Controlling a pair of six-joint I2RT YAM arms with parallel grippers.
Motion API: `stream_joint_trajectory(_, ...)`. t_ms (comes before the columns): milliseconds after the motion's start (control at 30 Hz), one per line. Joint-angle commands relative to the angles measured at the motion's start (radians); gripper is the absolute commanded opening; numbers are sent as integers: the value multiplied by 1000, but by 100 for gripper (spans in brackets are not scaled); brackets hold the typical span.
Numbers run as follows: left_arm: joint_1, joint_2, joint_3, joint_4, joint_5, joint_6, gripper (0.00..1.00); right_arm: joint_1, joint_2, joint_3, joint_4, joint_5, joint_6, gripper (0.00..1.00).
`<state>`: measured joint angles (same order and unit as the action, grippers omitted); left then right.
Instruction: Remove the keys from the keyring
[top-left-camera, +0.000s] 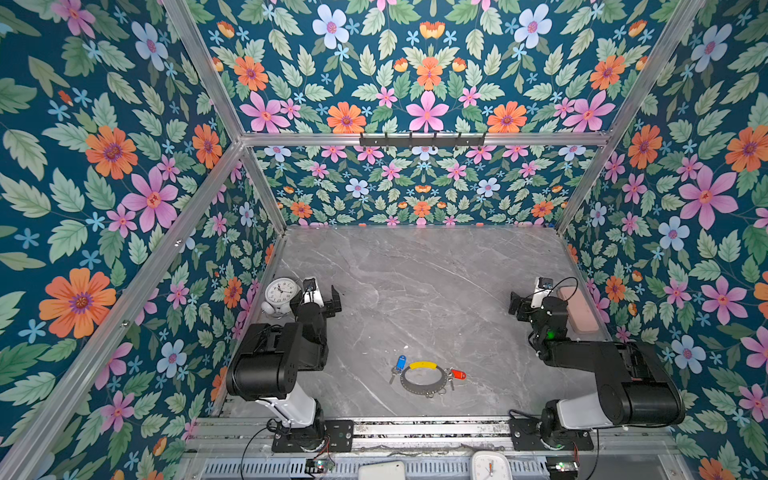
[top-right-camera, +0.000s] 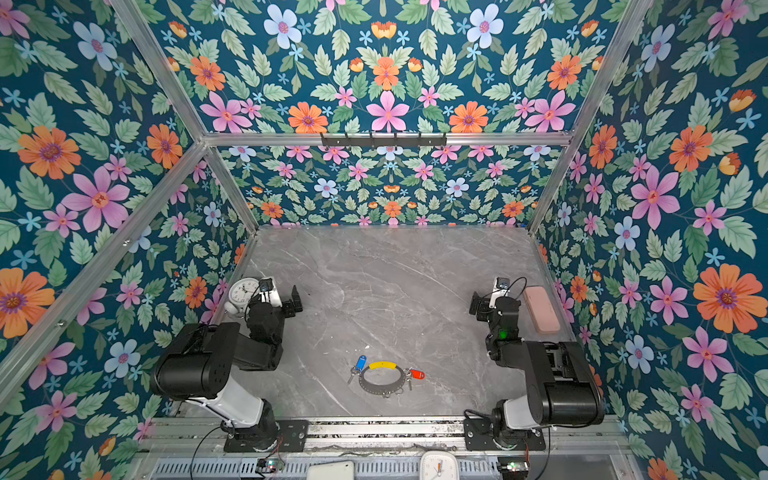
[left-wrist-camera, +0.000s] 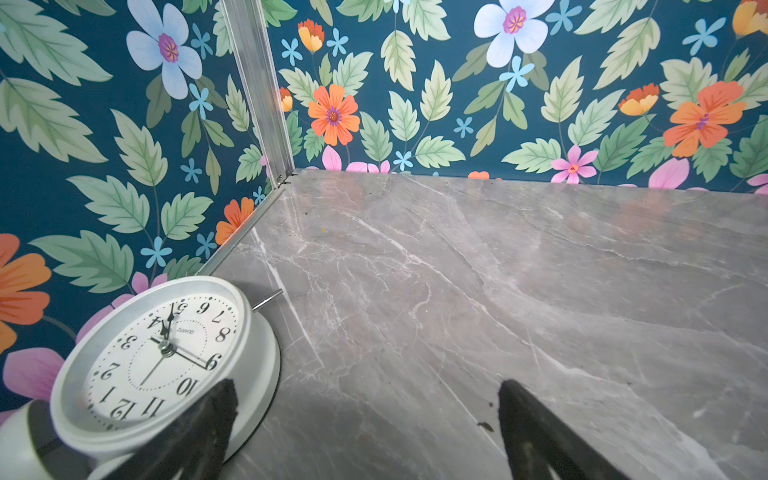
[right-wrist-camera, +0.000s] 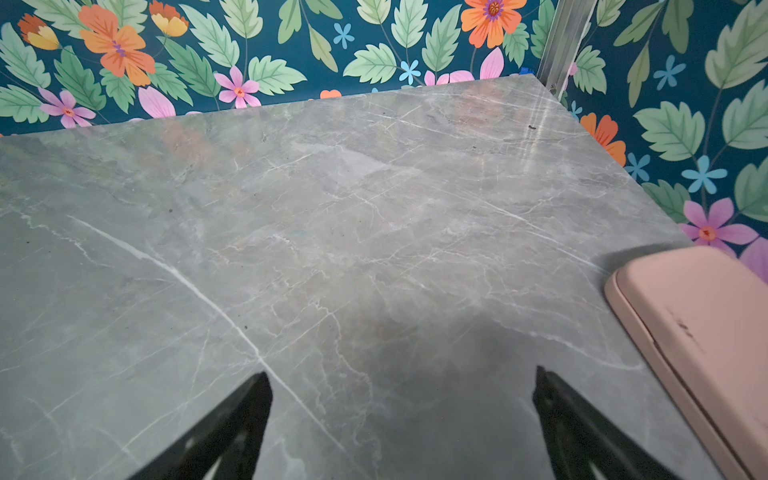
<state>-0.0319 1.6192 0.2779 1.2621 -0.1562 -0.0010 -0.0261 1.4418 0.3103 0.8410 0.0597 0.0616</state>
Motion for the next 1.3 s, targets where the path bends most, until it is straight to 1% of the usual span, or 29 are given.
stream_joint_trajectory(0,1,0,0,11,2,1,100,1,-4,1,37,3,8,99)
stream_joint_trajectory(967,1,-1,2,12,3,1,100,1,-4,5,34,-1,10,99)
stream_joint_trajectory(1033,-10,-36,-4,2,-37,4,100,1,-10,-6,61,21,16,99)
stream_joint_trajectory(1067,-40,-98,-6,-51,-88,23,100,2,-46,-18,50,26,15,99)
stream_joint_trajectory(1133,-95,-209,-2,-161,-121,68,100,4,-176,1,-121,28,29,99)
stream_joint_trajectory(1167,-112,-238,3,-184,-133,82,100,4,-219,25,-205,41,44,99)
stream_joint_trajectory(1233,-128,-277,21,-214,-179,74,100,14,-265,51,-282,57,50,99)
stream_joint_trajectory(1267,-131,-298,40,-266,-188,55,100,30,-290,61,-311,81,50,99)
